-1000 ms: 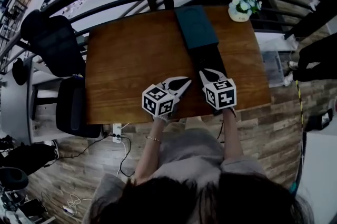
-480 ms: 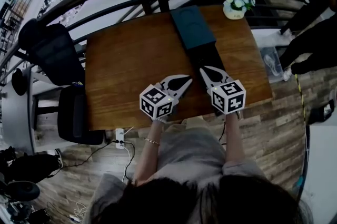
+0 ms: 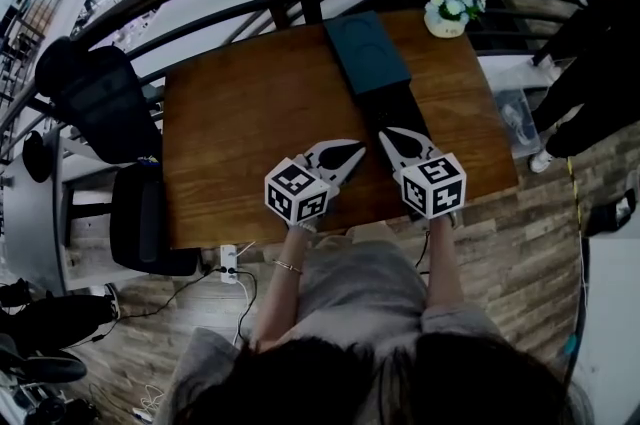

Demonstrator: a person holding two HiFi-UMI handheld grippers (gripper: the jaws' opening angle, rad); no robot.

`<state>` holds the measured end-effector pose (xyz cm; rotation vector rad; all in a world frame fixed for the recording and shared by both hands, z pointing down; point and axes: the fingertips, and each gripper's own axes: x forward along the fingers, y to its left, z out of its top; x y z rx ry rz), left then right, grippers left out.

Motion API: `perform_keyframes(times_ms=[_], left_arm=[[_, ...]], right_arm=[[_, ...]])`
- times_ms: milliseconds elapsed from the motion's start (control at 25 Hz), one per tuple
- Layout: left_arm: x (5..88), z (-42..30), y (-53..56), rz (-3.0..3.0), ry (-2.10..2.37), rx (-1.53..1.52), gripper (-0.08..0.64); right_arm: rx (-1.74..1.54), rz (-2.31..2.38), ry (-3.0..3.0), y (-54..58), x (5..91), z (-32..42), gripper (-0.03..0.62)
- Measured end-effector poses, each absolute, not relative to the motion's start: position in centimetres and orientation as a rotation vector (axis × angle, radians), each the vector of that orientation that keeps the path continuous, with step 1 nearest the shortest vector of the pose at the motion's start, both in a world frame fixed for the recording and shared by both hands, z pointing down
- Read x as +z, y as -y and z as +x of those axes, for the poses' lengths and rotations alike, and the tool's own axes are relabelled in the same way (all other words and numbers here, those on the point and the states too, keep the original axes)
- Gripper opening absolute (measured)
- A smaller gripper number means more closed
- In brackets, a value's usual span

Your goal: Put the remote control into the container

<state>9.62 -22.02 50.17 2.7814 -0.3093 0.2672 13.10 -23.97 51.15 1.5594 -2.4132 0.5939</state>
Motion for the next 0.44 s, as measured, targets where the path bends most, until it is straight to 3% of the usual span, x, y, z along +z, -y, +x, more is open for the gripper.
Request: perform_keyframes(times_ms=[440], left_arm=[[50.84, 9.84, 21.58, 2.765, 0.28, 0.294, 0.003]], right_arm=[[0.595, 1.529, 2.421, 23.68, 51.67, 12.99, 0.029]])
